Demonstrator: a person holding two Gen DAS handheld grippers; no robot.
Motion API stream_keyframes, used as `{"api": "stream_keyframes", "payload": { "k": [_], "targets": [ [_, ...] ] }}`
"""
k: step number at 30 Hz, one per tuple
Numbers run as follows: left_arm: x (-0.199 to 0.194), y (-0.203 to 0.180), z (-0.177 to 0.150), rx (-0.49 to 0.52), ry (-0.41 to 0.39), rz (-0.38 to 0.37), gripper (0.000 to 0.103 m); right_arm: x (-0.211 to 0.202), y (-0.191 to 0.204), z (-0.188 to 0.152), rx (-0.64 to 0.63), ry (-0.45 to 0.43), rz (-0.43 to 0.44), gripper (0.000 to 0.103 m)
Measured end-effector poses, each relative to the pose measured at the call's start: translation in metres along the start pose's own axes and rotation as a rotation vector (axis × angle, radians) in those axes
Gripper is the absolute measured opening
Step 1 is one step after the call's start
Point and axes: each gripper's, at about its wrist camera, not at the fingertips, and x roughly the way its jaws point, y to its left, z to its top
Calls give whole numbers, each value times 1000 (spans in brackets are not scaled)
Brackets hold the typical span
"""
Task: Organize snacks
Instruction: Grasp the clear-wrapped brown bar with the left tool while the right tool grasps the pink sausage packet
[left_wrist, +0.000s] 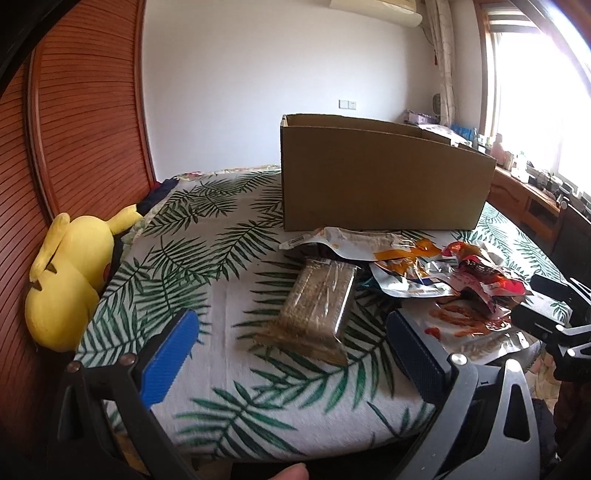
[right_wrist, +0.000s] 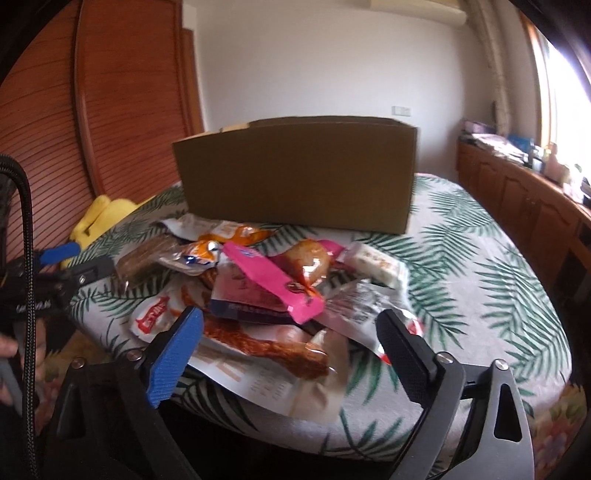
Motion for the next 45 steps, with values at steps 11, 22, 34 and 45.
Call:
{"api": "stream_keyframes", "payload": {
  "k": [11, 22, 34, 45],
  "targets": [
    [35, -3, 19, 31, 118, -82, 92, 20, 0, 32, -44, 78, 100, 83],
    [72, -3, 25, 33, 249, -119, 73, 40, -12, 67, -30, 132, 117, 57],
    [67, 7, 25, 9, 220, -122, 45, 75, -44, 81, 84, 308, 160, 49],
    [66, 8, 23, 6, 206, -105, 45, 96, -44, 77, 82, 394, 153, 55]
  ]
}}
